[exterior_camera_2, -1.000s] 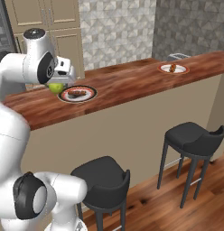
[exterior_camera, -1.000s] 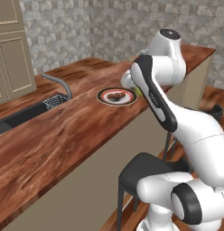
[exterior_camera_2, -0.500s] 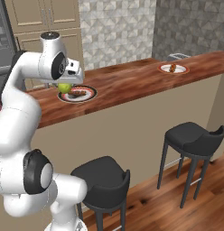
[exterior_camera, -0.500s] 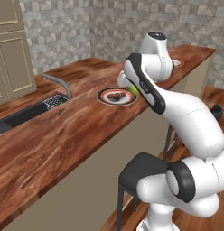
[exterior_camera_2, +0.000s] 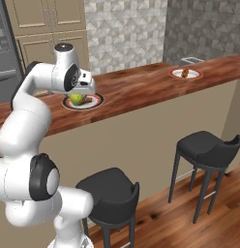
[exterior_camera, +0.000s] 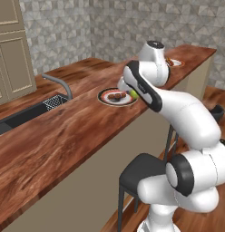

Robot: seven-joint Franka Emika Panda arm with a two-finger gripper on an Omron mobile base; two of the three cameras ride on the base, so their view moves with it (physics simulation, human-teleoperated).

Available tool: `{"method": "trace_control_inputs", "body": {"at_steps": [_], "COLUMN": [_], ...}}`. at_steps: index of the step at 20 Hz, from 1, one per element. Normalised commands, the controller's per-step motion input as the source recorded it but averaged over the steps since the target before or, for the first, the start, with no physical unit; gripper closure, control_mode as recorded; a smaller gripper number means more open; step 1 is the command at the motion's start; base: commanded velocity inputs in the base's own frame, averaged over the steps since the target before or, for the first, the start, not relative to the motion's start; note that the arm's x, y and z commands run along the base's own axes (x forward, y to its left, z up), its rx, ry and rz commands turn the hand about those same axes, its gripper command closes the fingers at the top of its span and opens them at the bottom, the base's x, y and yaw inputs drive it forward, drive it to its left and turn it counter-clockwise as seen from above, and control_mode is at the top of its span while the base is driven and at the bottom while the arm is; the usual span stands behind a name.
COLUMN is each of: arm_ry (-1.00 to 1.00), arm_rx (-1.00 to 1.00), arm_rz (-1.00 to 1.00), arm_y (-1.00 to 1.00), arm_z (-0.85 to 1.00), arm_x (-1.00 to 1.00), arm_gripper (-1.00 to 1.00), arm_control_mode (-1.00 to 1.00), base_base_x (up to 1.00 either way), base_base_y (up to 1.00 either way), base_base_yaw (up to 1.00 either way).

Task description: Pick up the pear and tangerine from the fridge and place one fruit on each plate on the dining counter.

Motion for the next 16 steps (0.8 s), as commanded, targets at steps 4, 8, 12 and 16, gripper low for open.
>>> {"method": "trace_control_inputs", "body": {"at_steps": [4,8,12,16], "arm_ry": [0.00,0.00,0.00,0.00], "arm_rx": [0.05,0.05,0.04,0.02], "arm_rz": [0.00,0.00,-0.02,-0.09], "arm_y": [-0.14,-0.06,0.00,0.00], "arm_z": [-0.15,-0.15,-0.19,-0.12], "arm_x": [0.17,0.17,0.27,0.23], "arm_gripper": [1.00,1.00,1.00,1.00], "arm_control_mode": [-1.00,-1.00,-1.00,-1.00], "base_base_x": [0.00,0.00,0.00,0.00], "base_base_y": [0.00,0.00,0.00,0.00], "base_base_yaw": [0.00,0.00,0.00,0.00]}}
